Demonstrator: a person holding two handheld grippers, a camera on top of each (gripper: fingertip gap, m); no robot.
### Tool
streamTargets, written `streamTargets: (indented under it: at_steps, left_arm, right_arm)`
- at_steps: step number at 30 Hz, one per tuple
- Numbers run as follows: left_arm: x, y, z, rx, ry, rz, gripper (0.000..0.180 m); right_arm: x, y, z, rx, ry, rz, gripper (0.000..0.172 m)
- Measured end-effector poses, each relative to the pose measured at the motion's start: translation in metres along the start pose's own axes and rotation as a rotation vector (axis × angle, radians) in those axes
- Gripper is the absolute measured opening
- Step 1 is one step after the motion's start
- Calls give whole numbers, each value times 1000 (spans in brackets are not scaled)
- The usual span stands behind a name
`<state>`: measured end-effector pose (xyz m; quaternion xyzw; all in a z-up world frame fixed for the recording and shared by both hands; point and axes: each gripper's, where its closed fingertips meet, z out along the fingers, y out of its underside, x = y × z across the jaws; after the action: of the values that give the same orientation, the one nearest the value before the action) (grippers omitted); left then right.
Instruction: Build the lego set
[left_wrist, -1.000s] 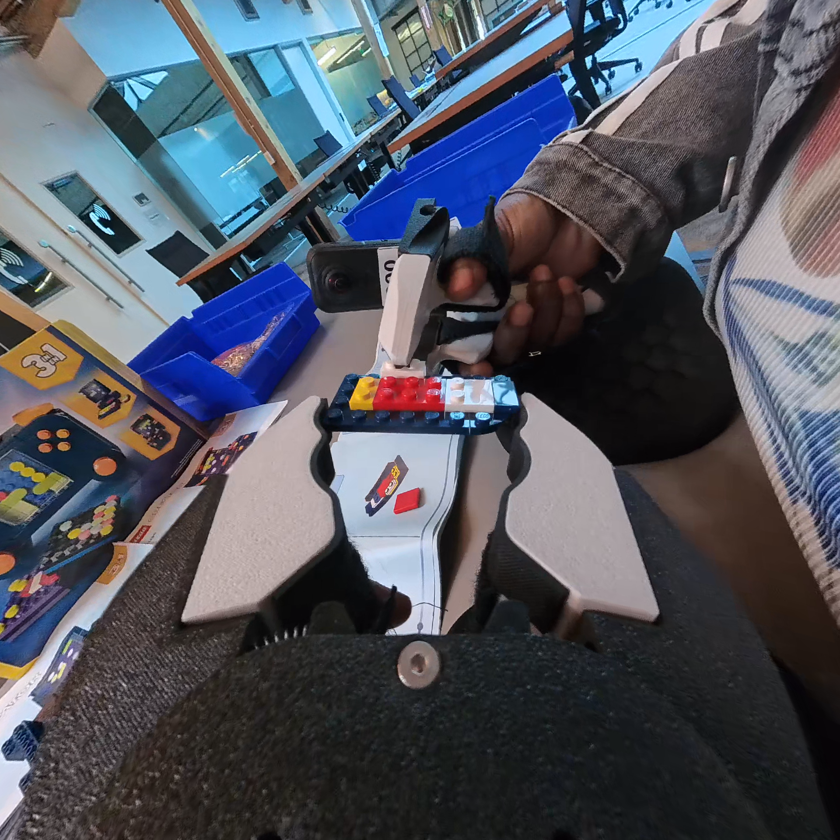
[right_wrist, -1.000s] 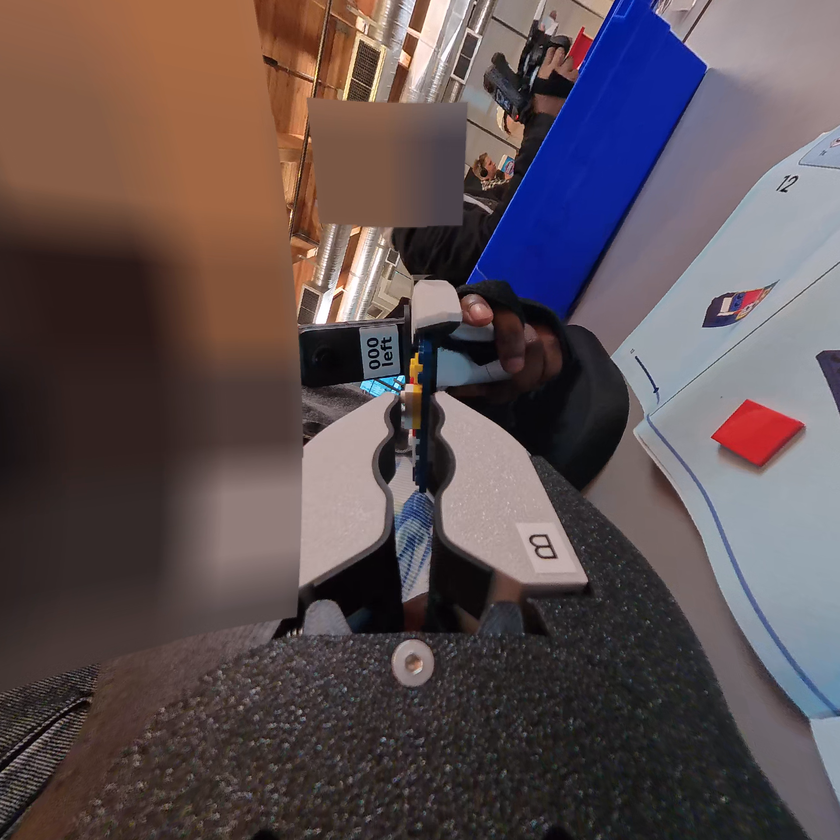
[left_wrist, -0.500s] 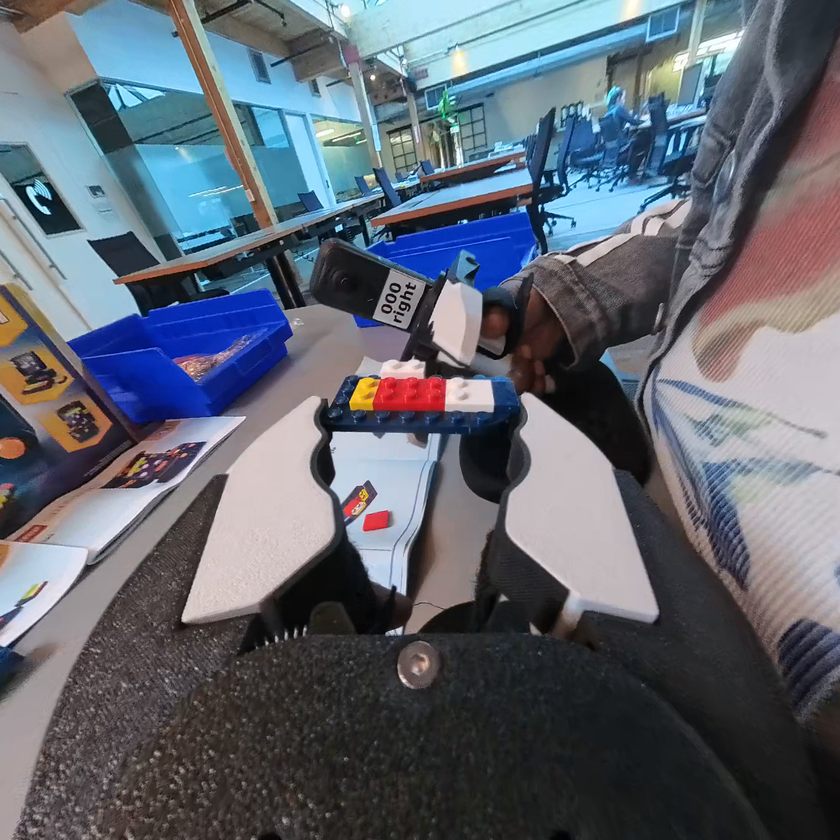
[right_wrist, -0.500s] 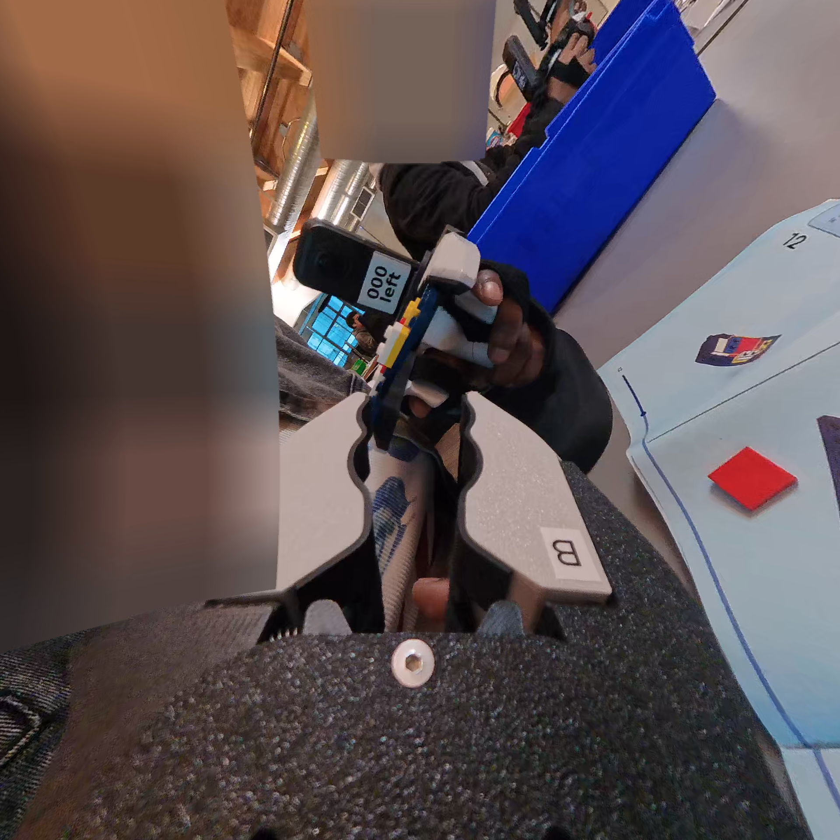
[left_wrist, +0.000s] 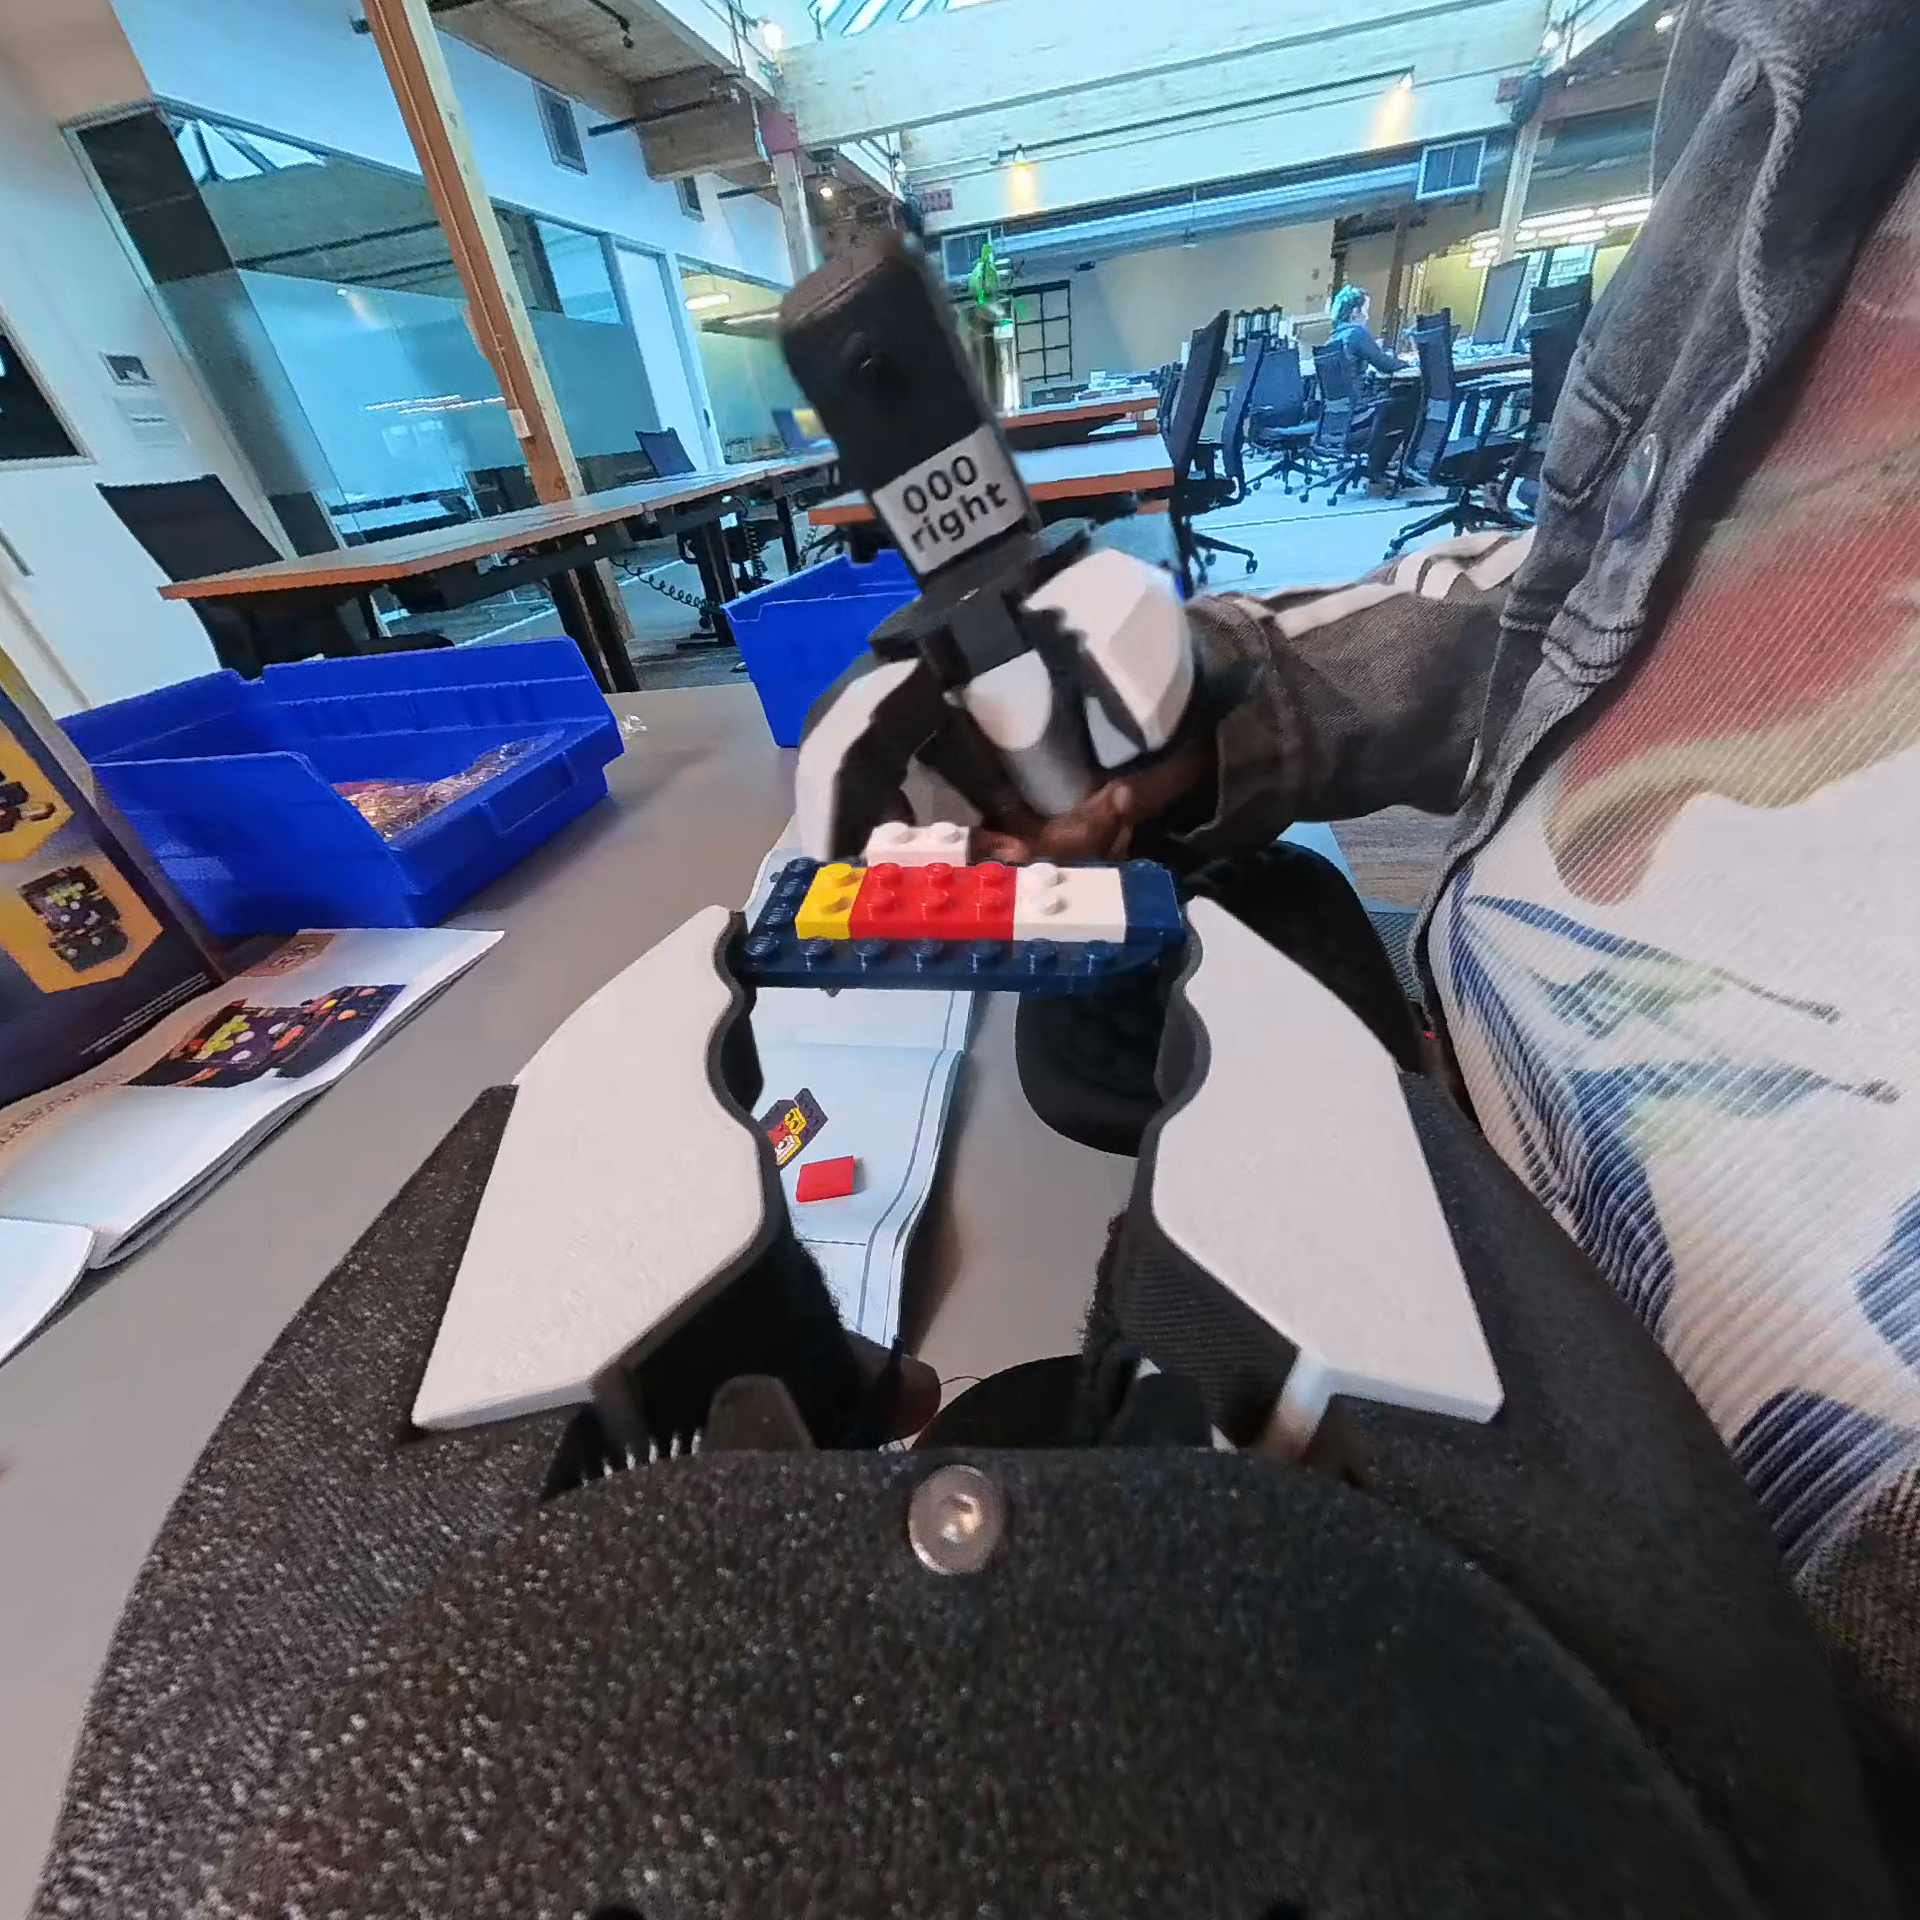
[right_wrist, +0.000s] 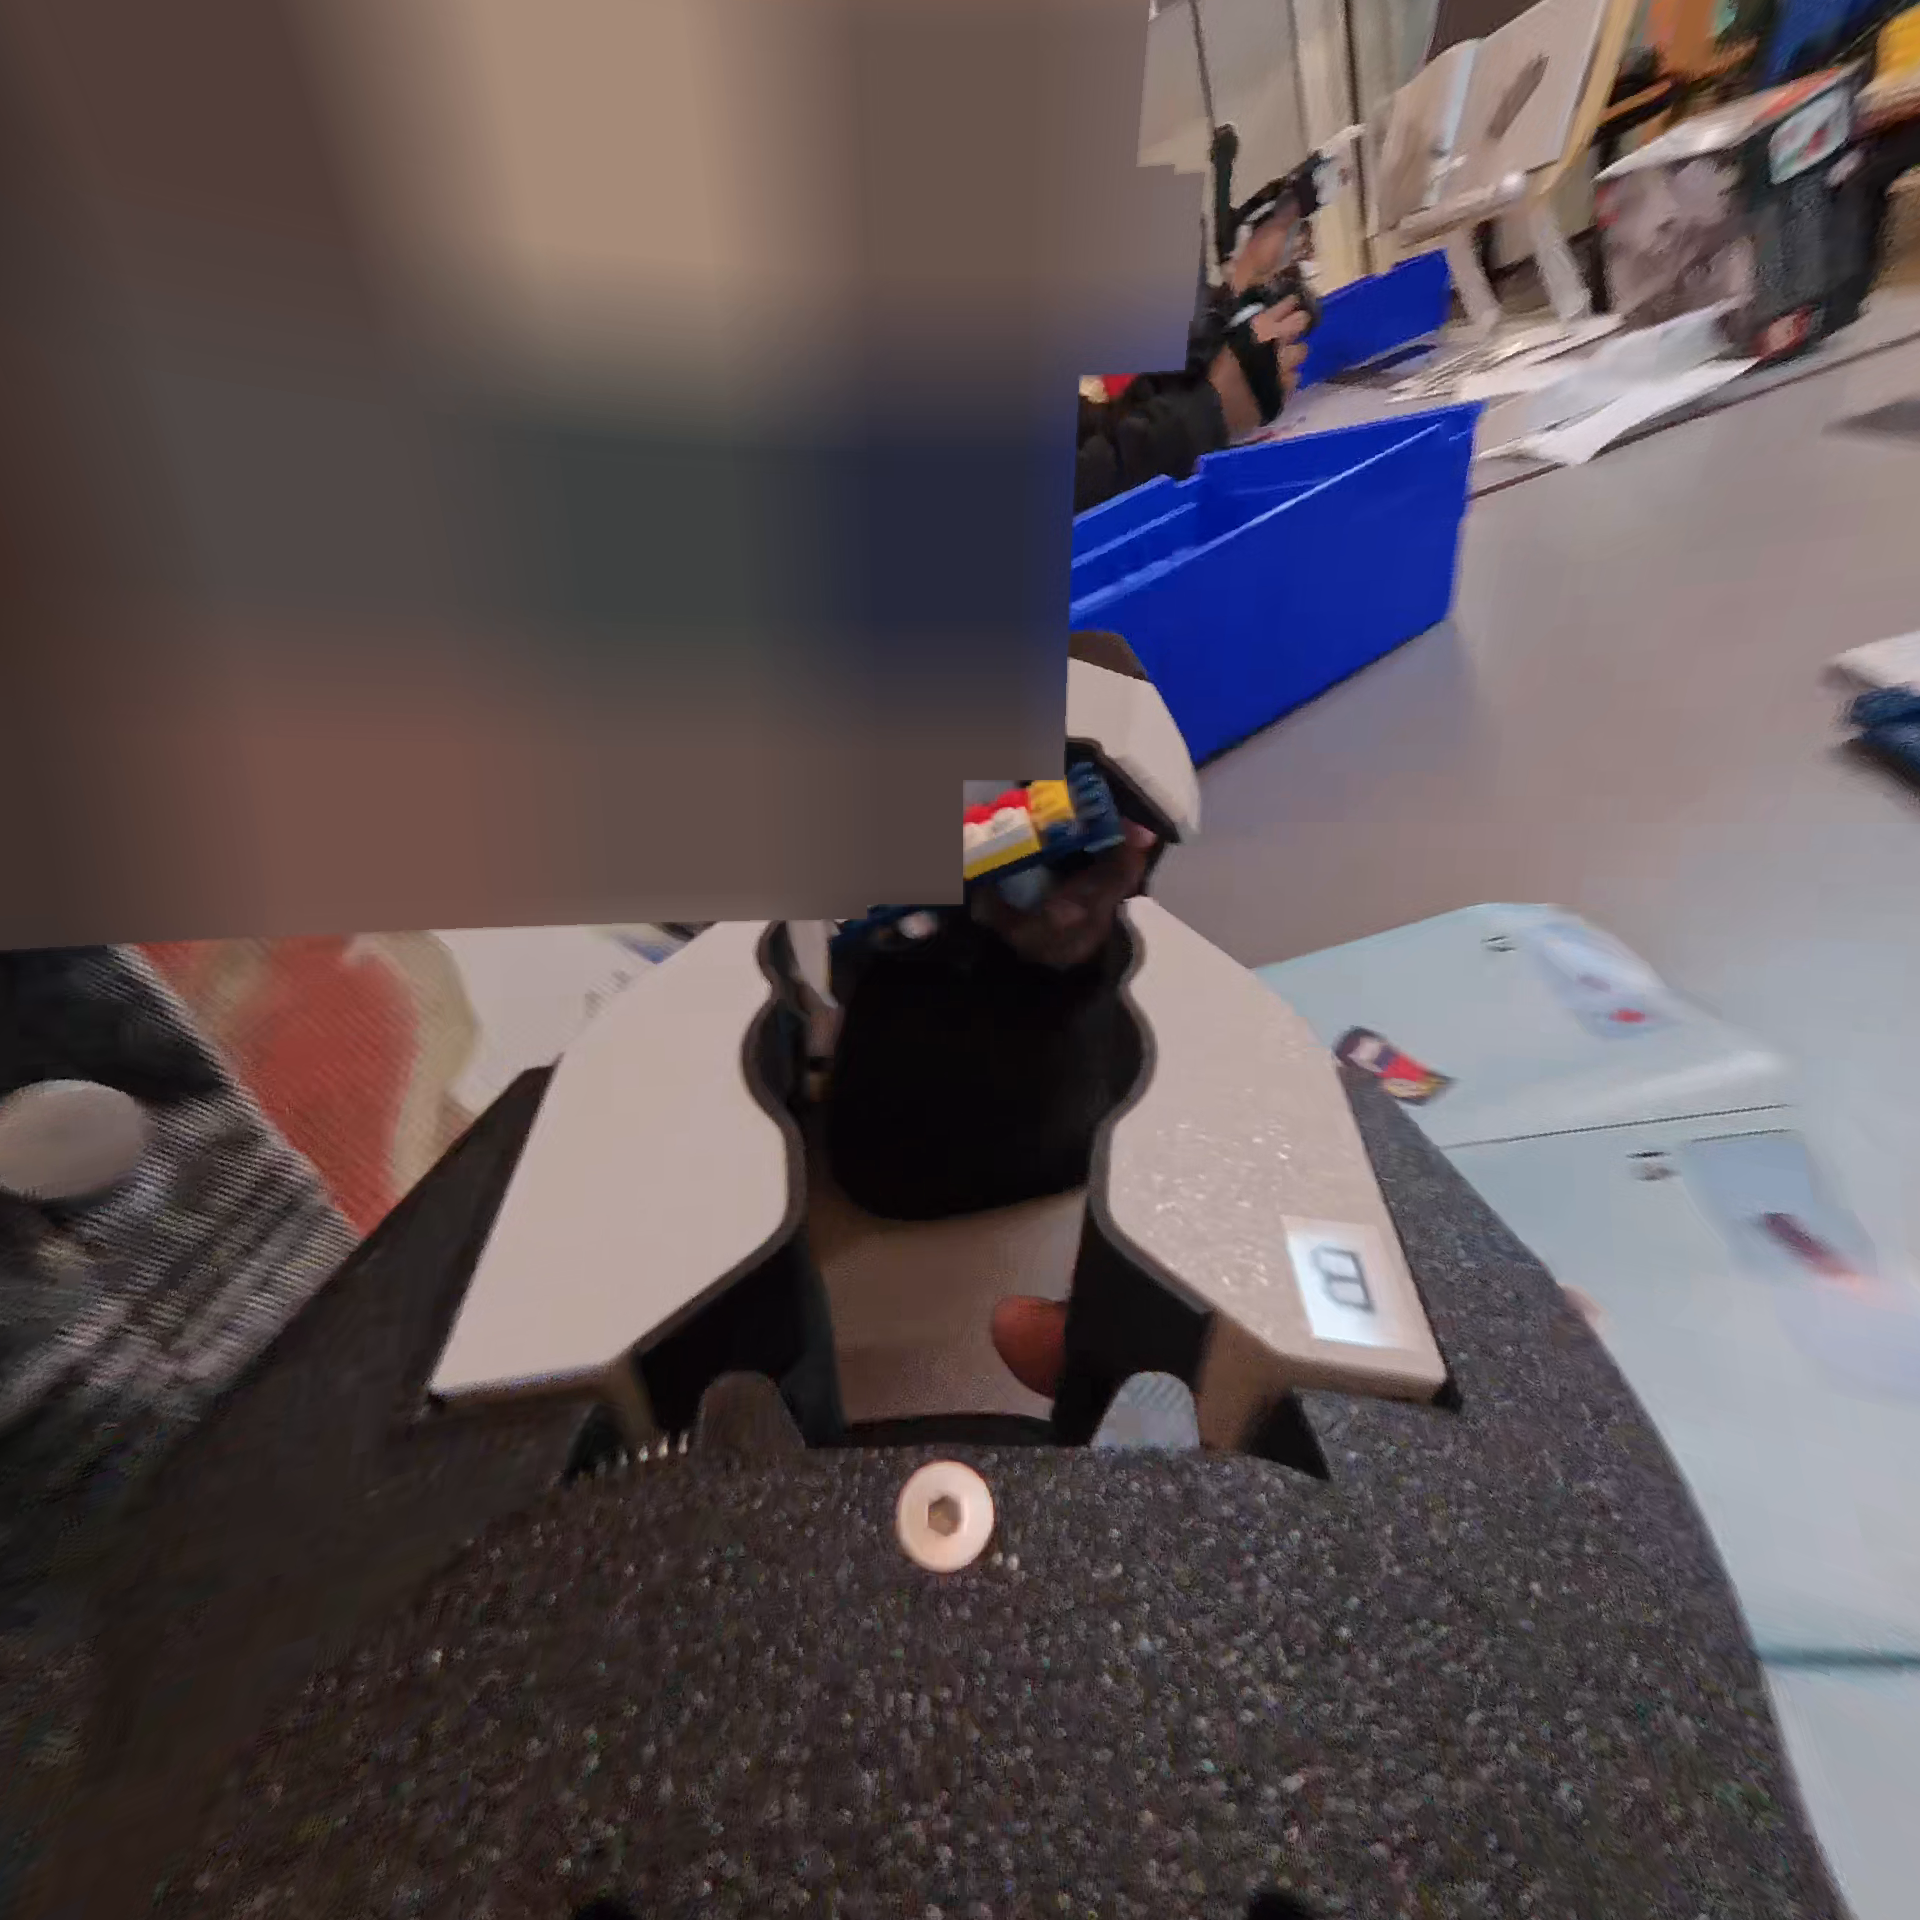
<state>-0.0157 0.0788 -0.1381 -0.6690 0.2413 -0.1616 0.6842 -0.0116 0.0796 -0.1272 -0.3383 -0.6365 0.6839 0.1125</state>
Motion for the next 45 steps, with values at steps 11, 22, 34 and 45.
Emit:
streamTargets:
  at_steps: [11,22,34,45]
  left_arm:
    - [33,-6,-8,49,225,89,75]
    - [30,9,4,-64,201,124,75]
    - [-8,4,4,-40,-2,-44,80]
    - [-44,35,-9,-341,-514,147,66]
  right_arm:
    - [-6,-10,9,145,-290,492,47]
    - [-3,6,22,104,-327,748,31]
    - [27,-3,6,280,-107,746,5]
    - [70,-22,-30,687,268,711,5]
